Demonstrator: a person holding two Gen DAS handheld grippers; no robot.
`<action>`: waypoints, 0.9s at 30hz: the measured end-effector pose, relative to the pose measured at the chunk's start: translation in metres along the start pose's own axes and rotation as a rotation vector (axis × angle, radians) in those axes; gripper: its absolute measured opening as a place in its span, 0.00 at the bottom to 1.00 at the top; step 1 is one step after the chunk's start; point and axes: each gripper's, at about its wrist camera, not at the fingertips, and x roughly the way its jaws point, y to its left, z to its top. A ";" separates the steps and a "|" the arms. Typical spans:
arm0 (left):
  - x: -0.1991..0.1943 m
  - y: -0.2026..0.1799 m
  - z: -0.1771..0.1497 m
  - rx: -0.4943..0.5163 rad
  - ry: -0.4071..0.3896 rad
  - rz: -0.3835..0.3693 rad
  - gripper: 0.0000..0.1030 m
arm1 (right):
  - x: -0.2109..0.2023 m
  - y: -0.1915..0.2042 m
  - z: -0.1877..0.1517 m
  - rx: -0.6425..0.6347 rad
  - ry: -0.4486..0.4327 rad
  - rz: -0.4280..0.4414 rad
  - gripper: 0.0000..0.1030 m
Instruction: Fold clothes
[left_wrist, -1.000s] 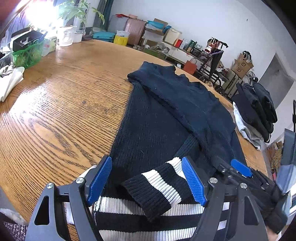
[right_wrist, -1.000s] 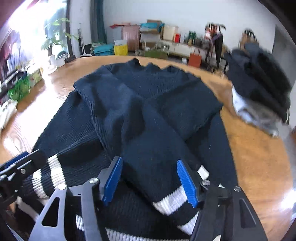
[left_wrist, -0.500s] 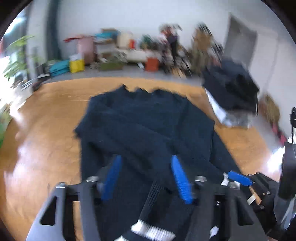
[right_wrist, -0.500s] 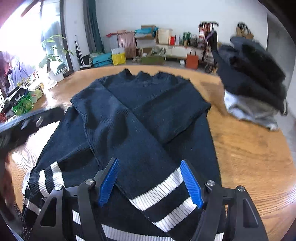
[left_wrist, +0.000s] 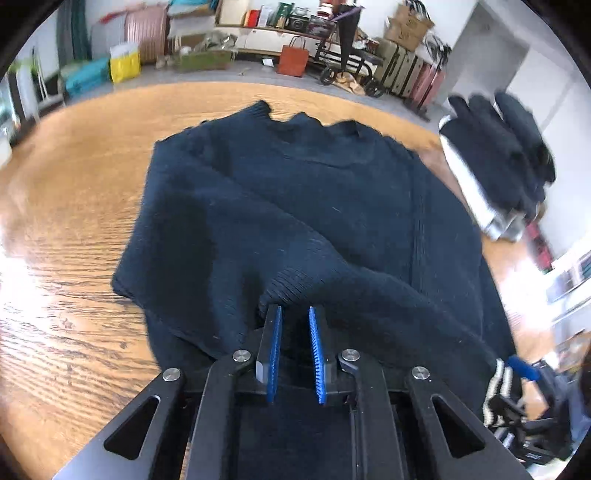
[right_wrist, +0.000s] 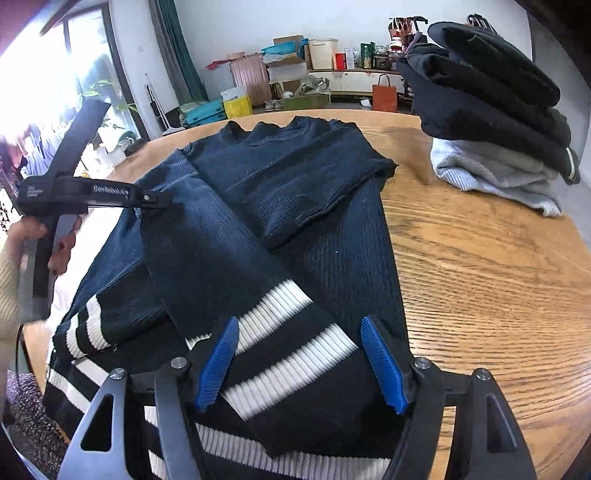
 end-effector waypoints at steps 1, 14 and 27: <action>-0.001 0.004 0.001 -0.011 -0.002 -0.018 0.17 | 0.000 0.000 -0.001 -0.002 0.000 0.001 0.71; -0.022 0.029 0.017 -0.092 -0.035 -0.056 0.25 | -0.020 0.015 0.025 0.013 -0.086 0.112 0.60; -0.010 0.062 0.017 -0.015 0.022 0.094 0.08 | 0.011 0.013 0.009 -0.029 0.041 0.179 0.43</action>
